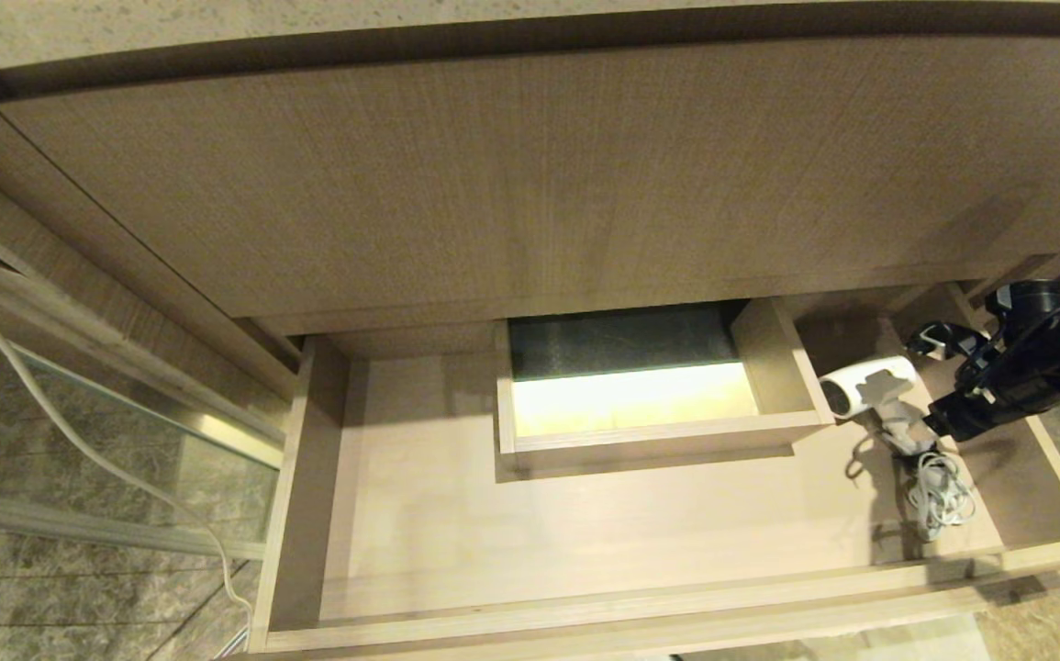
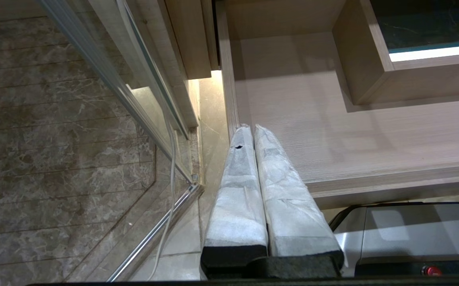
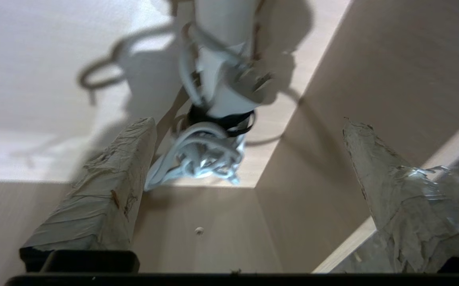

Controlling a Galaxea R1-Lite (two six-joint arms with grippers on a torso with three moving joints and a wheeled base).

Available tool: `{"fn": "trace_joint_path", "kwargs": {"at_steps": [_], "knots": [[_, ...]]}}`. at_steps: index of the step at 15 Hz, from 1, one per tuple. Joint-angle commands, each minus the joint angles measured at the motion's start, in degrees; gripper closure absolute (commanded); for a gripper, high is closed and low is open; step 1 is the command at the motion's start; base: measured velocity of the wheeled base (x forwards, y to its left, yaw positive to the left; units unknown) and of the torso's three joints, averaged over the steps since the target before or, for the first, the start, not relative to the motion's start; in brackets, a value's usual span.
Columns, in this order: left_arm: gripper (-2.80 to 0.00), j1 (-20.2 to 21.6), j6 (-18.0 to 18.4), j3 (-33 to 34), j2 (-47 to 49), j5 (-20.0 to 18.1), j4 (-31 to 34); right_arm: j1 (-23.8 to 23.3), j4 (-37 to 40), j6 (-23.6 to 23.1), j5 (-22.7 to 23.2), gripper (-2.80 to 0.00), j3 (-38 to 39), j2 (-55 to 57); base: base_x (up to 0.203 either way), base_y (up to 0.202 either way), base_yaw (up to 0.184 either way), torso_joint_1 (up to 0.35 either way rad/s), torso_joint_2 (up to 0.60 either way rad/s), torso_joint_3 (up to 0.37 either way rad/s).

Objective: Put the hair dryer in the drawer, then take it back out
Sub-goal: Take the hairdryer out

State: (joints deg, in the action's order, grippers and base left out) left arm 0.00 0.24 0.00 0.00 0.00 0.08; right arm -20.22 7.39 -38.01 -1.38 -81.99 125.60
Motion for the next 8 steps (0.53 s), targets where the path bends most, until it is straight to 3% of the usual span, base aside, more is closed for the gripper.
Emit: {"fn": "trace_joint_path", "kwargs": {"at_steps": [1, 8], "knots": [[0.00, 0.0, 0.0, 0.1, 0.0, 0.0, 0.0, 0.1, 1.8, -0.3, -0.1, -2.80, -1.2, 0.5, 0.000, 0.000, 0.000, 0.000, 0.00, 0.000], [0.00, 0.0, 0.0, 0.1, 0.0, 0.0, 0.0, 0.2, 1.3, 0.5, -0.1, -2.80, -0.1, 1.2, 0.000, 0.000, 0.000, 0.000, 0.00, 0.000]]}}
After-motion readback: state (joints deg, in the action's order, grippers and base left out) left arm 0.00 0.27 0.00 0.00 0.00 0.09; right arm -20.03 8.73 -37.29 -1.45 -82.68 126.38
